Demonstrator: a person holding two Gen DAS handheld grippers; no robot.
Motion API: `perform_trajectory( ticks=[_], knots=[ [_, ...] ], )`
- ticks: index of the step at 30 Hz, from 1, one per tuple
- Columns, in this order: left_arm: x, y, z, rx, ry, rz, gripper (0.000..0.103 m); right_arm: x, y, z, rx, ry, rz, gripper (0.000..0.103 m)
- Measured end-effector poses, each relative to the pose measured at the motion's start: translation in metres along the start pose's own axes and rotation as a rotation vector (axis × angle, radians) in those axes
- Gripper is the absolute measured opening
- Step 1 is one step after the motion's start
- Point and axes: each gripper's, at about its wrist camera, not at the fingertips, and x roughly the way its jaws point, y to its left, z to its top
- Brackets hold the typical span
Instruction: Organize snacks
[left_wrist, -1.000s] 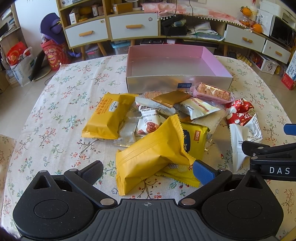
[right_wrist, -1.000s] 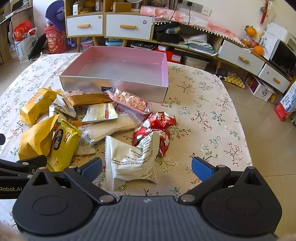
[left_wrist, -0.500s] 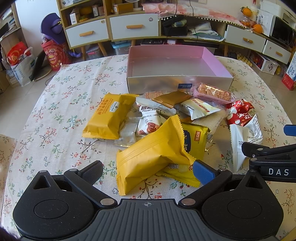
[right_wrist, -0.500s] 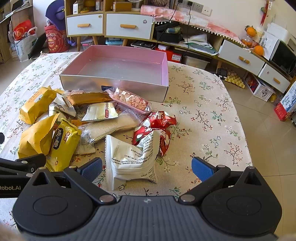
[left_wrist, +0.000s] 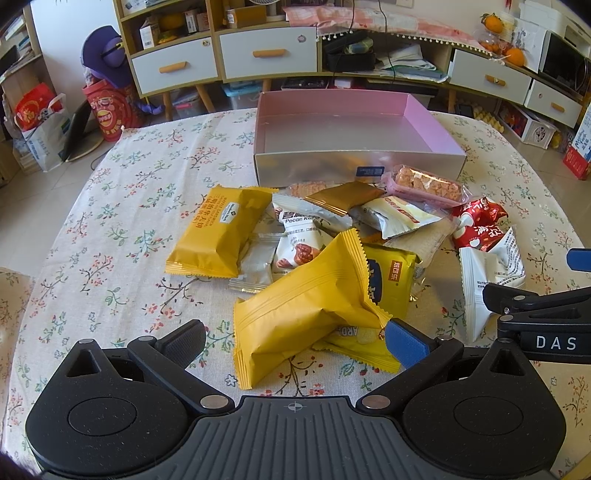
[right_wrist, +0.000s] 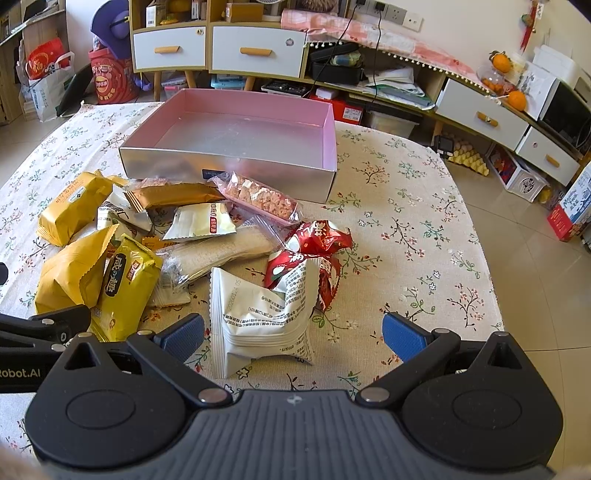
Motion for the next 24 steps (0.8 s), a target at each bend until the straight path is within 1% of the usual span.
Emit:
perform_trajectory(
  ticks=[13,17,21,24],
  knots=[
    [0.002,0.007,0.003,-0.001,0.007,-0.001,0.103,0.000,0.000,-0.001,-0.006,0.002,0.000,0.103],
    [0.004,0.012,0.007,-0.001,-0.008,-0.005,0.103,0.003,-0.002,0.001,-0.008,0.003,0.006,0.103],
    [0.010,0.022,0.013,-0.002,-0.027,-0.011,0.103,0.010,-0.005,0.005,-0.018,0.012,0.029,0.103],
    [0.016,0.030,0.018,0.001,-0.027,-0.033,0.103,0.016,-0.012,0.009,0.006,0.027,0.072,0.103]
  ],
)
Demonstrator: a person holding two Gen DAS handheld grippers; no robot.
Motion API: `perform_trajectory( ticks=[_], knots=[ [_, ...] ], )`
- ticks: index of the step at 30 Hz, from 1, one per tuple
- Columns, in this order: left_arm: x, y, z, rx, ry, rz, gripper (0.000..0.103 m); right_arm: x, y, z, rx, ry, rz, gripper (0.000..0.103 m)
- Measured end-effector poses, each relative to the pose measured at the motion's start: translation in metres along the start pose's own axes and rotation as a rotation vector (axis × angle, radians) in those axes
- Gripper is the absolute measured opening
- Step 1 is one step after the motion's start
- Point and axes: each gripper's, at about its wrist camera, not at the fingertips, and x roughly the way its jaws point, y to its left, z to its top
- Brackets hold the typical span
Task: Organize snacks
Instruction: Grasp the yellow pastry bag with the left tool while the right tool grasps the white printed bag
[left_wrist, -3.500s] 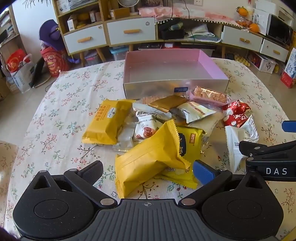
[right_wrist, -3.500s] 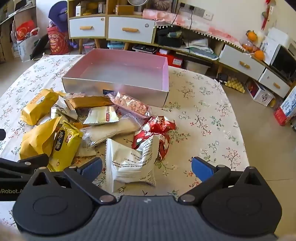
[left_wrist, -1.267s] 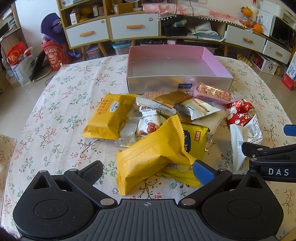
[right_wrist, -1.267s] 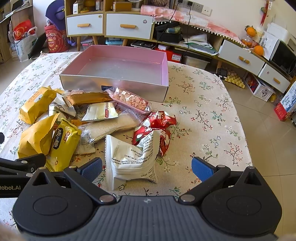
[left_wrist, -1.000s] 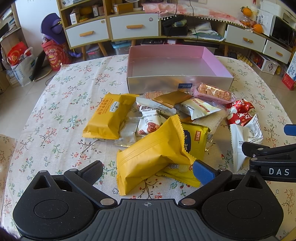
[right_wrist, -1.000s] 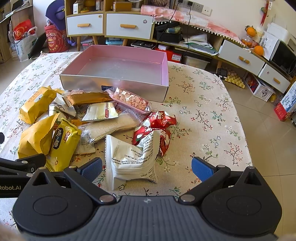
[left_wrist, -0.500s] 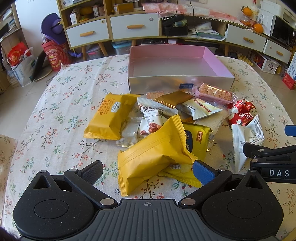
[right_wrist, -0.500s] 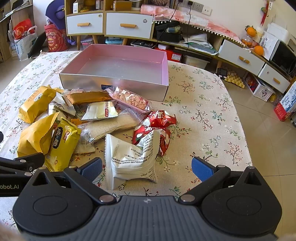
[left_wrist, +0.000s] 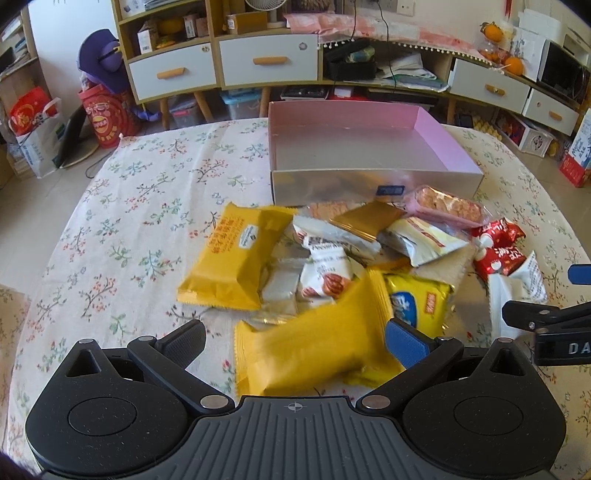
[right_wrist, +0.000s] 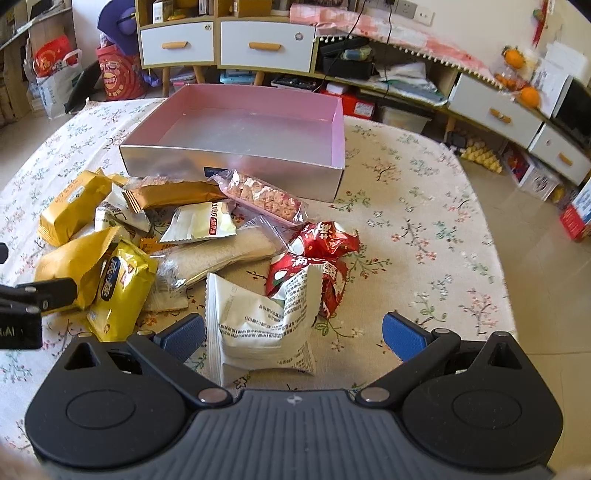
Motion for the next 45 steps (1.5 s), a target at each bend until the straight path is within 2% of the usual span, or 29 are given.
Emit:
perform_trajectory(
  ticks=[8,14,17,22,28,30,39,42,45],
  knots=[
    [0.005,0.013,0.008,0.086,0.030,-0.240,0.103,0.007,-0.021,0.013,0.052,0.023,0.150,0.103],
    [0.003,0.013,0.003,0.205,0.010,-0.336,0.102,0.013,-0.030,0.009,0.102,0.070,0.261,0.102],
    [0.005,0.010,-0.001,0.273,0.000,-0.363,0.100,0.017,-0.029,0.005,0.095,0.093,0.270,0.102],
    [0.011,0.004,-0.005,0.398,-0.010,-0.376,0.098,0.020,-0.027,0.000,0.095,0.125,0.280,0.100],
    [0.023,-0.001,-0.015,0.492,0.033,-0.344,0.097,0.028,-0.021,-0.002,0.099,0.153,0.285,0.096],
    [0.025,0.000,-0.017,0.489,0.047,-0.334,0.092,0.031,-0.019,-0.002,0.092,0.161,0.280,0.094],
    [0.023,0.013,-0.018,0.425,0.057,-0.296,0.085,0.031,-0.017,-0.003,0.091,0.149,0.268,0.088],
    [0.022,0.015,-0.022,0.424,0.064,-0.281,0.080,0.031,-0.018,-0.003,0.093,0.142,0.259,0.083],
    [0.018,0.020,-0.024,0.415,0.059,-0.272,0.081,0.031,-0.019,-0.002,0.100,0.135,0.250,0.078]
  ],
)
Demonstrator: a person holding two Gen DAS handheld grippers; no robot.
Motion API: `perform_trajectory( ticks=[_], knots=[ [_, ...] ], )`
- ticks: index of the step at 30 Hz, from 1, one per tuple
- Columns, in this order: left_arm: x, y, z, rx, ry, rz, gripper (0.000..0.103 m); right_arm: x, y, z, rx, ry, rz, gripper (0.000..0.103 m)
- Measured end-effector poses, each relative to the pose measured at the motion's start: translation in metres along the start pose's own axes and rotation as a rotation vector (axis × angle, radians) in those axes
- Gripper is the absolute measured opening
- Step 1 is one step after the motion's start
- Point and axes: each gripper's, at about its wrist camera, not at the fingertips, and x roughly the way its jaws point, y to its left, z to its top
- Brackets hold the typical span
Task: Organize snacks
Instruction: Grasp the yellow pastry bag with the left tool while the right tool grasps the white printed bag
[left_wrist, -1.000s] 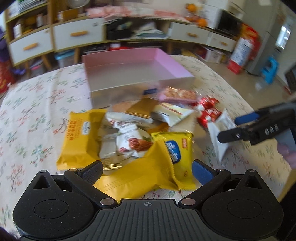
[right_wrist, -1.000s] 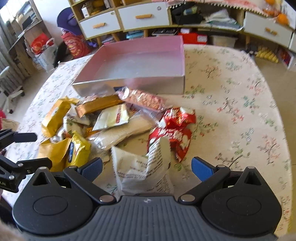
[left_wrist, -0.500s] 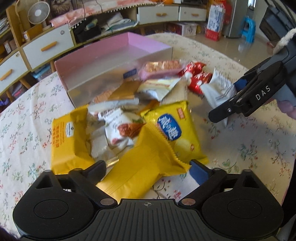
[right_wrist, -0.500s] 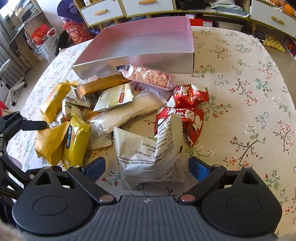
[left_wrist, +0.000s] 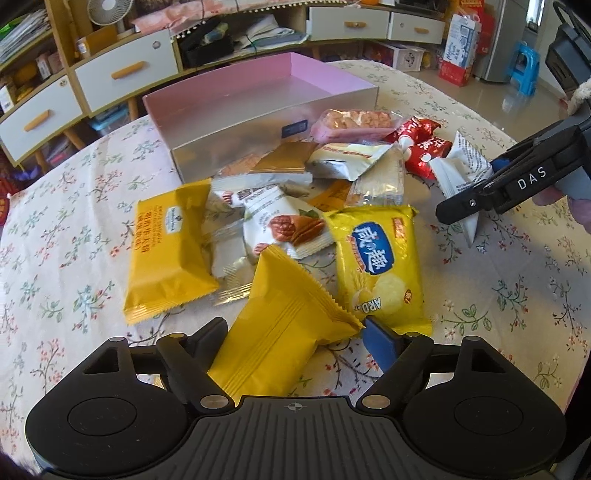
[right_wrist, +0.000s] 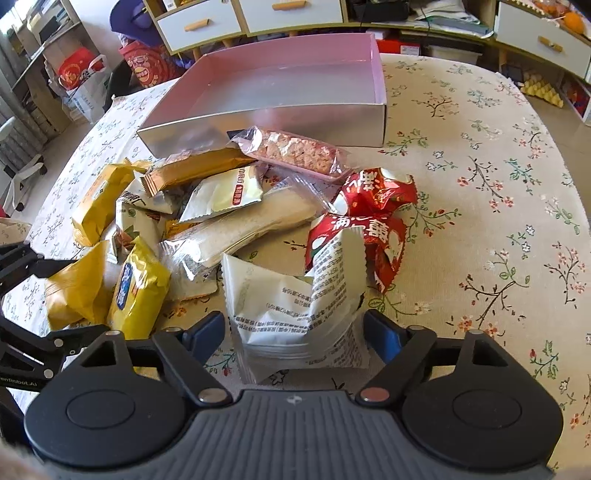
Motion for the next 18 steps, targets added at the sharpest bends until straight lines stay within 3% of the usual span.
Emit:
perform_trajectory(
  ticks=[7,18],
  knots=[
    [-0.007,-0.002,-0.008,0.053,0.023,-0.012,0.083,-0.002,0.000,0.000,0.004,-0.010,-0.002,0.066],
    [-0.028,0.004,-0.020,0.075,0.020,-0.003,0.091,-0.005,0.001,-0.003,-0.004,-0.013,-0.007,0.061]
  ],
)
